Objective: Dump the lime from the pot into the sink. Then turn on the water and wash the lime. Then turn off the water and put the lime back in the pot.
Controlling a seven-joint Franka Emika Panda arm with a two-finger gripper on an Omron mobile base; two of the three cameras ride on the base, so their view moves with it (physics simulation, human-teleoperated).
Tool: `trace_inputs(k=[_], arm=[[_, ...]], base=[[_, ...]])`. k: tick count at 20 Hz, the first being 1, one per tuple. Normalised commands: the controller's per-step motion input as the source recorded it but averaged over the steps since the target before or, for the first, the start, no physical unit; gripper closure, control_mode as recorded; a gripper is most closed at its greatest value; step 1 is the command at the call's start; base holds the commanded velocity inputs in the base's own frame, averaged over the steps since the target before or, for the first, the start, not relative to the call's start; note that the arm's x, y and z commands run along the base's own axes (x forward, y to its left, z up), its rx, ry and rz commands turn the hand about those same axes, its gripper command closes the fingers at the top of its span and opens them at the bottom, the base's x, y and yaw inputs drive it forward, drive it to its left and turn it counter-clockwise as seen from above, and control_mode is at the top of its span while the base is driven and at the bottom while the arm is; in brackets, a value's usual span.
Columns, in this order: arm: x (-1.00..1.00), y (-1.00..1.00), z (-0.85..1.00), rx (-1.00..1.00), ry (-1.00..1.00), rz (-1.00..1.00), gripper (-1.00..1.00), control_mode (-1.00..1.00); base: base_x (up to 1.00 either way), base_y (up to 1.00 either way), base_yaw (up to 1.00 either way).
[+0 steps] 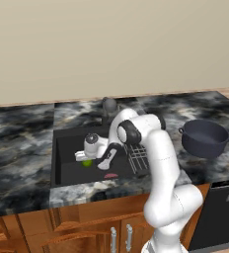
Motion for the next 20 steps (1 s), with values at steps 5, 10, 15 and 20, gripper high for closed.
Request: trace_inputs(k=[5,10,15,20], arm=[[0.28,0.0,-0.21,0.0,0.01,0.04,-1.0,-1.0],[0.28,0.04,-0.2,0.0,0.02,0.04,-1.0,-1.0],[0.23,0.06,-0.19,0.0,0.02,0.04,-1.0,-1.0],[0.25,0.05,-0.19,-0.01,0.02,0.03,-1.0,-1.0]], base=[[0.0,0.0,0.0],[0.0,0.0,0.0],[0.0,0.0,0.0],[0.0,0.0,0.0]])
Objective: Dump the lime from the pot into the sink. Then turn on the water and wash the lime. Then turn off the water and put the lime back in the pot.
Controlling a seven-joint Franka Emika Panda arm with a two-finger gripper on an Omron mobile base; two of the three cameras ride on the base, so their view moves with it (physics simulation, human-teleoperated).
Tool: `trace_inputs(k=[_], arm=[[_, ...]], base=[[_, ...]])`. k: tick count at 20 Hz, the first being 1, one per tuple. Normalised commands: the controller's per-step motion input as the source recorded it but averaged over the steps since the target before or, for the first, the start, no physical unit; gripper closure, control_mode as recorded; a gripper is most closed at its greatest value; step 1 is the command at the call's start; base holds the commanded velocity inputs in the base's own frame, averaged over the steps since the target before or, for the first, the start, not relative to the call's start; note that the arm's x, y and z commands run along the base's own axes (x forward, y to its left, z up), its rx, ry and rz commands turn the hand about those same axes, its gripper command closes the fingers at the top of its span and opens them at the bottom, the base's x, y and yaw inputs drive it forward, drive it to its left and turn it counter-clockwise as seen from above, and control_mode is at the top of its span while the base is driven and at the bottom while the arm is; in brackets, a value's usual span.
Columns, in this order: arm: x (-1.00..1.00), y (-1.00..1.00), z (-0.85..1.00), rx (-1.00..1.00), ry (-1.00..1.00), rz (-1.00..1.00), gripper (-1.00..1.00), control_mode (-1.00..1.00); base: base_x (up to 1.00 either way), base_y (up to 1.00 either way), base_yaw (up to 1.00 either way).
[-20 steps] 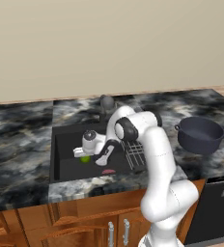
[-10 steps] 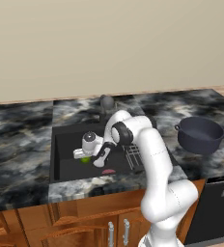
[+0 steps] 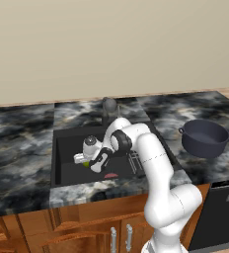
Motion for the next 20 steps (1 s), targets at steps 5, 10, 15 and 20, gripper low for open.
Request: trace_inputs(k=[5,10,15,20], arm=[[0.23,0.05,-0.24,-0.02,0.02,0.02,-1.0,-1.0],[0.2,0.01,-0.32,-0.02,0.02,0.03,-1.0,-1.0],[0.05,0.03,-0.31,-0.03,0.06,0.01,1.0,-1.0],[-0.06,0.0,-0.18,-0.02,0.09,0.0,1.0,-1.0]], base=[[0.0,0.0,0.0],[0.0,0.0,0.0],[0.0,0.0,0.0],[0.0,0.0,0.0]])
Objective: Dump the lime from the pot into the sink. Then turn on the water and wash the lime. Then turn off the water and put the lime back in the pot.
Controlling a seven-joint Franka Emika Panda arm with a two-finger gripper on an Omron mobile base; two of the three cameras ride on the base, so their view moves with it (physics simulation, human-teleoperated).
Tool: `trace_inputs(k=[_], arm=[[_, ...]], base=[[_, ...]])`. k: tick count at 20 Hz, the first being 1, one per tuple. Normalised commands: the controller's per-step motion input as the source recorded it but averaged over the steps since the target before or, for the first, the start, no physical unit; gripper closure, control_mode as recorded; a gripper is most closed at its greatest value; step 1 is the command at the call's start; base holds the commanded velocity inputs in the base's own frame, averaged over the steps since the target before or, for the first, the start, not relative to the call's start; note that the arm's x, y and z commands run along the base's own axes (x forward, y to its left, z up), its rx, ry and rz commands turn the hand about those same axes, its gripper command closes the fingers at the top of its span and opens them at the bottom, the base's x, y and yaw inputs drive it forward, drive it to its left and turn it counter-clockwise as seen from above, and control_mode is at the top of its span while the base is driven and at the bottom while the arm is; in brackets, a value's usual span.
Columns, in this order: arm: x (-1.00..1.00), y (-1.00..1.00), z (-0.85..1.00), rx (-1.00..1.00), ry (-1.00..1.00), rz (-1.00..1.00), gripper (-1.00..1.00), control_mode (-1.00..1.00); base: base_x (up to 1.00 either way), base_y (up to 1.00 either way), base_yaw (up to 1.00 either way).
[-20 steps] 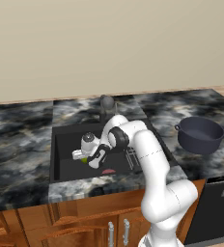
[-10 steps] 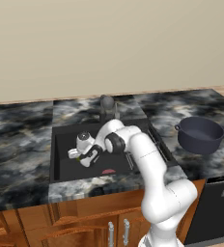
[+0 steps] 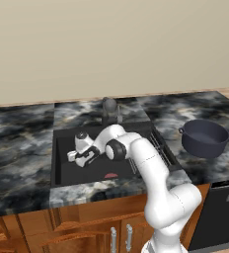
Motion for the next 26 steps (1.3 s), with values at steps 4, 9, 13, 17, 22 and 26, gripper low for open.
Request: trace_inputs(k=[4,9,13,17,22,26], arm=[[-0.26,0.0,-0.12,-0.01,0.09,0.0,1.0,-1.0],[-0.42,-0.02,-0.05,0.0,0.07,0.0,1.0,-1.0],[-0.66,0.0,0.18,0.0,-0.02,0.0,1.0,-1.0],[-0.68,0.0,0.77,0.0,-0.19,0.0,1.0,-1.0],[-0.51,0.0,0.92,0.0,-0.22,0.0,1.0,-1.0],[-0.51,0.0,0.83,0.0,-0.15,0.0,1.0,-1.0]], base=[[0.0,0.0,0.0],[0.0,0.0,0.0],[0.0,0.0,0.0],[0.0,0.0,0.0],[0.0,0.0,0.0],[0.0,0.0,0.0]])
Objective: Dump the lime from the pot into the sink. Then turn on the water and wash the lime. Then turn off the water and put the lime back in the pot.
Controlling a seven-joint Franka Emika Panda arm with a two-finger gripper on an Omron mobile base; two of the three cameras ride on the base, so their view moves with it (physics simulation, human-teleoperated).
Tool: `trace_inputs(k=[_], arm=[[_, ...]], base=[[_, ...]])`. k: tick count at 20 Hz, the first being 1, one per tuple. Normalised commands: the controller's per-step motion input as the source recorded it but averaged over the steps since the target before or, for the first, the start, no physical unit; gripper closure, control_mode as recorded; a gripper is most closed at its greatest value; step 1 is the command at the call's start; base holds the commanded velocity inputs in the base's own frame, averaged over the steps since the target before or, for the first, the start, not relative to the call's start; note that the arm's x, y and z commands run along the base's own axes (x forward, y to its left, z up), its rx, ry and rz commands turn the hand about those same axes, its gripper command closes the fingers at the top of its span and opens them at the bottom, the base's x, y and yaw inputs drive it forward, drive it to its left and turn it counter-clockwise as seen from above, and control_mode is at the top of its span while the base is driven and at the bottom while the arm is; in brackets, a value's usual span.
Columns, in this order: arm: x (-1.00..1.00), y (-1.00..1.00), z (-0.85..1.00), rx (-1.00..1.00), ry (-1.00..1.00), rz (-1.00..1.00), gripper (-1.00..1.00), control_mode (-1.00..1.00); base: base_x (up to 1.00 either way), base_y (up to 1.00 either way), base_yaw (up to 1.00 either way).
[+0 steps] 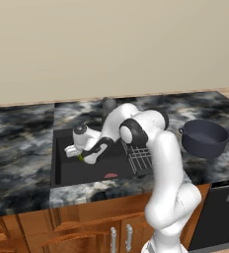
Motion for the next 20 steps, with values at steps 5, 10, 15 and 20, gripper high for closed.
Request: trace_inputs(k=[5,10,15,20], arm=[[-0.44,0.0,0.77,0.0,-0.06,0.0,1.0,-1.0],[-0.29,0.0,0.93,0.0,-0.04,0.0,1.0,-1.0],[-0.2,0.0,1.0,0.0,-0.02,0.0,1.0,-1.0],[-0.4,0.0,0.87,0.01,0.0,0.0,1.0,-1.0]], base=[[0.0,0.0,0.0],[0.0,0.0,0.0],[0.0,0.0,0.0],[0.0,0.0,0.0]])
